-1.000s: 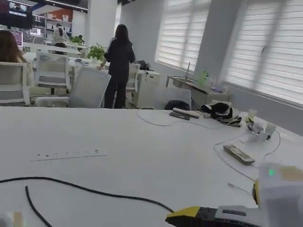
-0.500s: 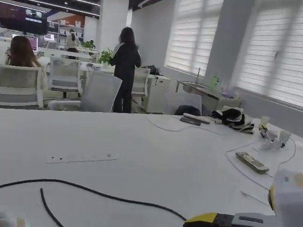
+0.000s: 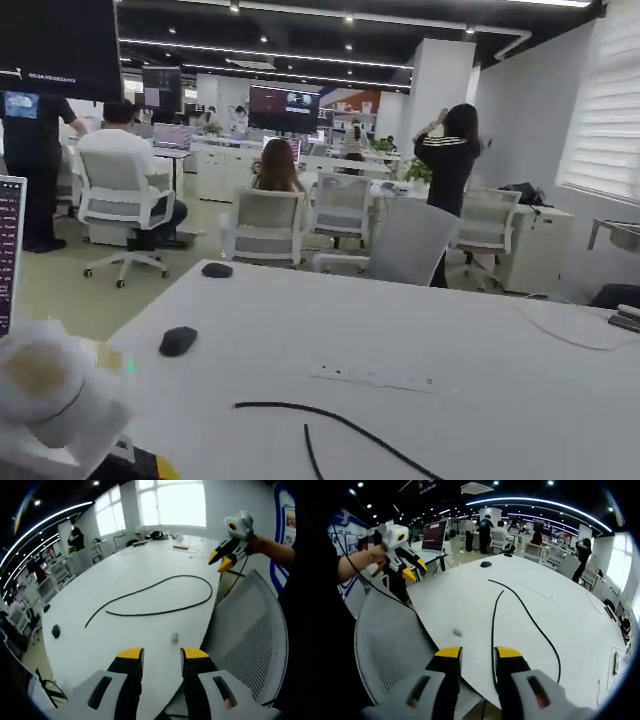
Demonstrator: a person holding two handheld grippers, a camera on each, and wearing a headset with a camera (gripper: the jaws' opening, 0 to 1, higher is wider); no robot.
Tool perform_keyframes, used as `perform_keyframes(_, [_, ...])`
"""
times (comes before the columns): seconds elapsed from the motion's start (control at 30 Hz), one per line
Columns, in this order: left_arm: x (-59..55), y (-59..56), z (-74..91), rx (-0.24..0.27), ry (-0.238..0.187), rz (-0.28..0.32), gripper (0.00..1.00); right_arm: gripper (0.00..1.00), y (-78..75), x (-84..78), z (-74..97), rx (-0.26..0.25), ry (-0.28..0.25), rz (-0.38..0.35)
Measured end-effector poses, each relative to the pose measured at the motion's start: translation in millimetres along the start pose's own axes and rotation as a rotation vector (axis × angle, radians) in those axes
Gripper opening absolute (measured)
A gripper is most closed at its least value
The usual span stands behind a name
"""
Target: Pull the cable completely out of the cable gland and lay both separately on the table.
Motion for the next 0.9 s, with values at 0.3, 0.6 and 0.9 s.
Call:
perform_keyframes(0.3, [-22.1,14.4,34.1,0.183,-0.107,0.215,0.4,0.32,-0.6,-10.9,-3.0,0.026,0.05,-0.037])
perform_keyframes(0.6, [-43.1,8.6,26.1,0.212,-0.121,0.353,0.43,0.36,12.9,-41.2,-1.7,0.038,0.077,-0.149])
perform_keyframes(0.9, [-69.7,-0.4,9.0,0.205,-0.069,0.414,0.47,0.42,19.6,-67.2,-13.8,0.024,0.124,-0.265])
Point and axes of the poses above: the centre of the closed fingertips' face, and the gripper's own axes: z roughly backward along the fingers, y roughly to its left, x roughly out of its top, the point moved 1 cm from there along z, roughly backward along the fingers
